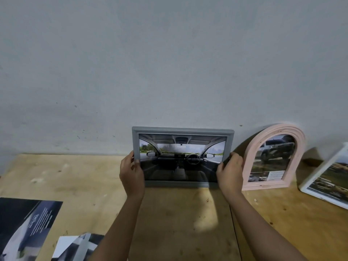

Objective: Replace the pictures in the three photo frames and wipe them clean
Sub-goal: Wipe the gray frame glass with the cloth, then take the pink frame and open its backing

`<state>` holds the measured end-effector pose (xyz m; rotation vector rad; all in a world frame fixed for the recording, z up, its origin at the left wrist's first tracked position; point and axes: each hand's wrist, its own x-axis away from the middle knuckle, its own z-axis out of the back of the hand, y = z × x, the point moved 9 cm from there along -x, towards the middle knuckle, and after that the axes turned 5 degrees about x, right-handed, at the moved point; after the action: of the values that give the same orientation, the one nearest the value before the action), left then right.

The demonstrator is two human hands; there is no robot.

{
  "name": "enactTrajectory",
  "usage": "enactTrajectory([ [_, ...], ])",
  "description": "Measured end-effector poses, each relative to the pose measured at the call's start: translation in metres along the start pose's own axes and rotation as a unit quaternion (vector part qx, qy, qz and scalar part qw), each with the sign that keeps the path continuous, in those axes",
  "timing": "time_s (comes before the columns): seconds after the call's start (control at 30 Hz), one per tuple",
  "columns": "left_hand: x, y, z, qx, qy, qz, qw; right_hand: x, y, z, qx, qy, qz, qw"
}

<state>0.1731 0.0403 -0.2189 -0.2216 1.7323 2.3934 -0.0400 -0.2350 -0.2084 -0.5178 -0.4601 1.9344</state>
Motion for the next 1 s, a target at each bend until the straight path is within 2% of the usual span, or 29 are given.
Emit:
enactTrajectory([
  [0.27,0.002,-0.006,-0.004,-0.018,-0.011,0.021,1.0,0.0,-0.004,-0.003,0.029,-0.007,0.005,1.0],
  [0.4,0.003,-0.005,-0.005,-0.012,-0.021,0.062,0.998,0.001,-0.001,-0.004,-0.009,-0.029,0.008,1.0],
  [0.53,0.001,0.008,0.003,-0.02,0.024,0.063,0.998,0.004,-0.005,0.001,-0.01,-0.032,0.086,0.996],
  [0.63,0.001,0.037,0.005,-0.035,0.077,0.034,0.996,0.002,-0.005,0.016,-0.091,-0.054,0.087,0.991],
  [0.77,0.022,0.098,-0.012,0.019,0.127,-0.02,0.992,0.002,0.0,0.055,-0.232,-0.058,0.154,0.959],
  [0.83,0.045,0.133,-0.033,0.062,0.117,-0.042,0.99,-0.007,0.017,0.08,-0.263,-0.033,0.169,0.949],
  [0.9,0.075,0.159,-0.065,0.114,0.082,-0.042,0.989,-0.025,0.05,0.105,-0.278,0.0,0.149,0.949],
  [1.0,0.118,0.173,-0.127,0.144,-0.025,-0.031,0.989,-0.052,0.113,0.136,-0.265,0.041,0.09,0.959],
])
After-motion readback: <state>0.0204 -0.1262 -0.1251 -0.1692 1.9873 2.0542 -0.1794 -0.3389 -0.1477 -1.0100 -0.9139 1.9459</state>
